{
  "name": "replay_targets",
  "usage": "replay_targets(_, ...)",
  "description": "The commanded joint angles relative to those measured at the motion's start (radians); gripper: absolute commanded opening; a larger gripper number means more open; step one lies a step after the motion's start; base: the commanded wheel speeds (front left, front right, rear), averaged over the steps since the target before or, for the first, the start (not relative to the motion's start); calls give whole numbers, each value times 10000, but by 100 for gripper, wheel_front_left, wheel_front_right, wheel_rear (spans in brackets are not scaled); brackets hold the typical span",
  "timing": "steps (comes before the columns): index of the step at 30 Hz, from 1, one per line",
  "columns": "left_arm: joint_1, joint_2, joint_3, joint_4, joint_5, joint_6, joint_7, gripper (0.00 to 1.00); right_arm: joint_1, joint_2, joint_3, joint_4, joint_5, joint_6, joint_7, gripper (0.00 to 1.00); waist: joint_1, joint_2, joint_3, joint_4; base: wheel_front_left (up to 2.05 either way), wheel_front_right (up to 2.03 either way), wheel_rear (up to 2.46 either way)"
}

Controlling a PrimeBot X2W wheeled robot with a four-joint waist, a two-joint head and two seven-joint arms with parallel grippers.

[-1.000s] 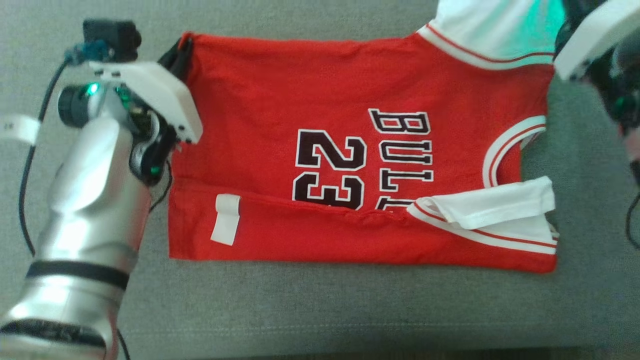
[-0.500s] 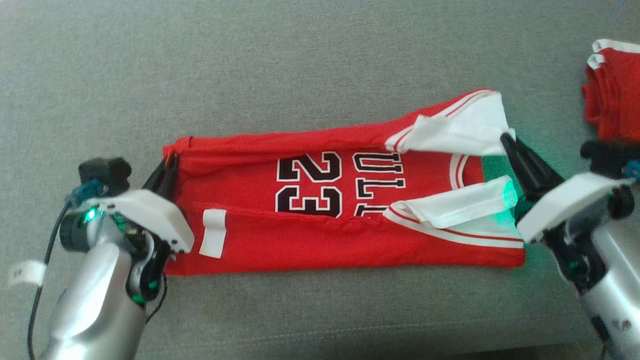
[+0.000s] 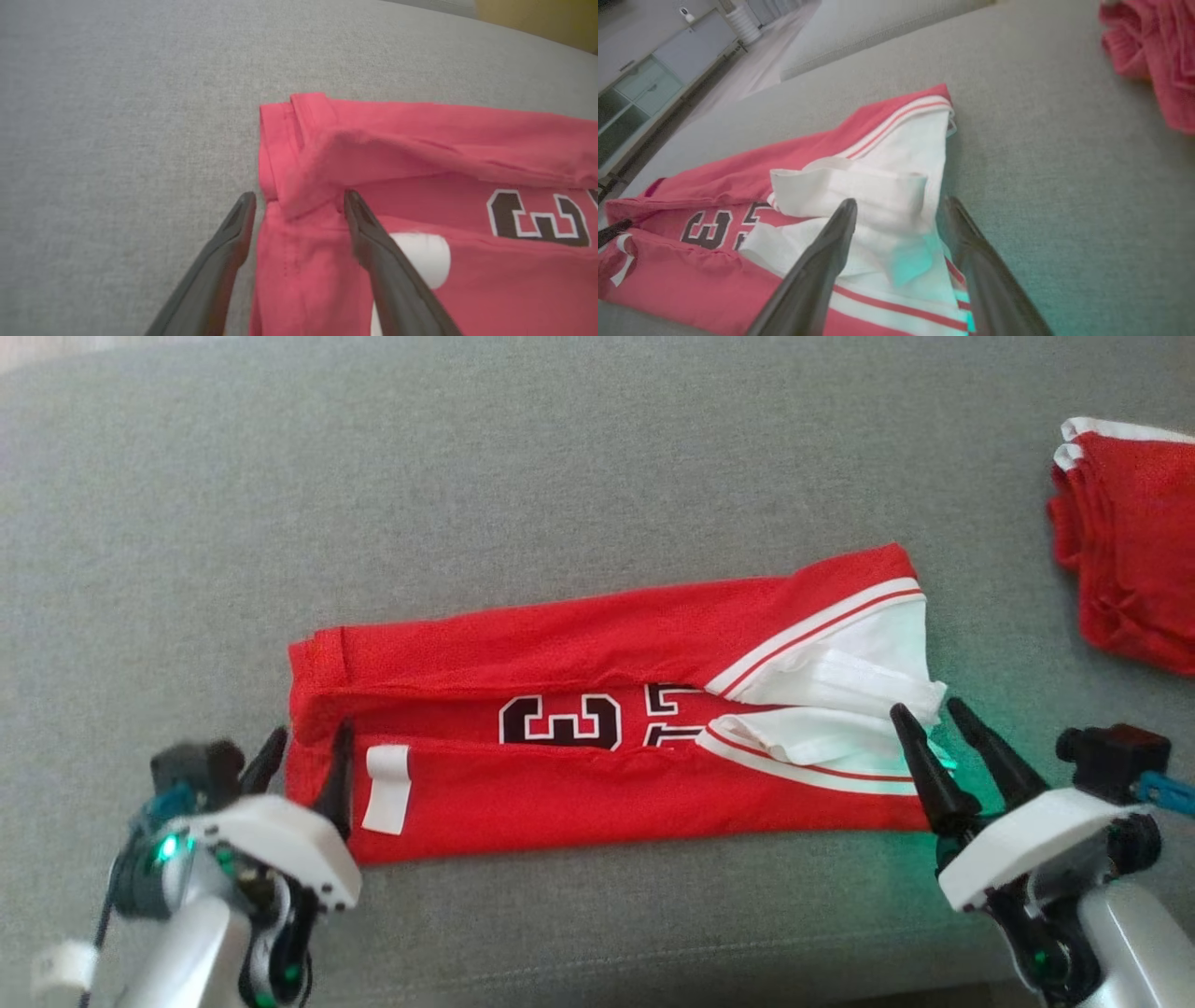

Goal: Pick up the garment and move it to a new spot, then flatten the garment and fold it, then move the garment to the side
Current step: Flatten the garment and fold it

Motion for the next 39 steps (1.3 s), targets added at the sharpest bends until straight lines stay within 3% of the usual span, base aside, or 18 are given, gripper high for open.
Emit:
replay_targets(1, 33, 293, 437, -414, 102, 186, -271, 100, 132, 69, -117, -626, -310, 35, -208, 100, 0, -1, -113, -21, 0, 0, 0)
replay_targets(8, 919, 231, 522, -1610, 894, 1257, -1578, 100, 868, 944, -1386, -2431, -2160, 35, -576, 100, 0, -1, -497, 62, 0, 0, 0)
replay_targets(14, 1248, 217, 436, -2930, 1491, 1804, -2039, 100, 1138, 1436, -1697, -3636, -3105, 35, -282, 100, 0, -1, -812, 123, 0, 0, 0)
replay_targets(22, 1513, 386, 227, -3864, 1845, 2011, -1939, 100, 1468, 1753, -1766, -4222, -3357, 35, 69, 100, 0, -1, -1015, 138, 0, 0, 0)
replay_targets(39, 1359, 408, 178, -4020, 1854, 2166, -1844, 100, 1341, 1683, -1905, -4102, -3323, 35, 340, 100, 0, -1, -692, 220, 0, 0, 0)
